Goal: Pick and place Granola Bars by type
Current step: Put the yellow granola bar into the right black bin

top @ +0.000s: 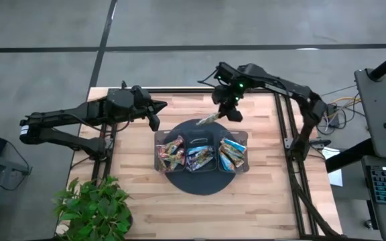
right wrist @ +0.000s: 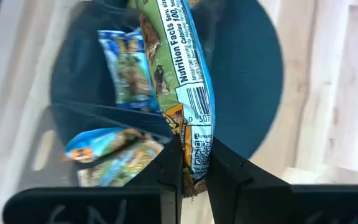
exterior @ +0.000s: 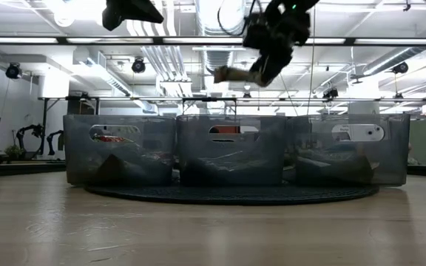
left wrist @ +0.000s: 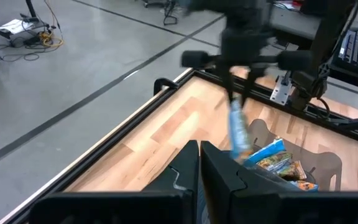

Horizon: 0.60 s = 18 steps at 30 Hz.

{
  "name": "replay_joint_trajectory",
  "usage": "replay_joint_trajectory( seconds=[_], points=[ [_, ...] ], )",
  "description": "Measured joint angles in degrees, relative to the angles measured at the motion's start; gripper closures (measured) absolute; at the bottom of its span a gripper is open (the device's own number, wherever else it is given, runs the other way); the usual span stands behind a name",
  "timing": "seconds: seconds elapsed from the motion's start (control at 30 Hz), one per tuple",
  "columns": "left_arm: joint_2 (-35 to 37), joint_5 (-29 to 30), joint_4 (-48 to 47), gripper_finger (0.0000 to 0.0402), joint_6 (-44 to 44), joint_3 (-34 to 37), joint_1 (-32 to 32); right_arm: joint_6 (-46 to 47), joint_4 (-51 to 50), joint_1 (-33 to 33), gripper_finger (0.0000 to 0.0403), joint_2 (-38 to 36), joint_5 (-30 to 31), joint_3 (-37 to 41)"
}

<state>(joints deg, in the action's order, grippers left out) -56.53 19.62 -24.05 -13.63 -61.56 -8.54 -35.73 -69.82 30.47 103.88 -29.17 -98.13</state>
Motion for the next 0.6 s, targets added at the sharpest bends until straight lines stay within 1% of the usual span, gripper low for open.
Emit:
replay_joint_trajectory(
  seconds=[0.4,0.6],
  points=[
    [0.11,-0.01,0.03,0.0401,0.01,0.00,-0.01,6.48,0.51,-7.52,0.0365,-16.67,0.22,14.62],
    [0.11,-0.02,0.06,0.0401,0.00,0.00,0.00,17.40,6.04,-10.02,0.0365,-26.30,0.68,23.12]
  ],
)
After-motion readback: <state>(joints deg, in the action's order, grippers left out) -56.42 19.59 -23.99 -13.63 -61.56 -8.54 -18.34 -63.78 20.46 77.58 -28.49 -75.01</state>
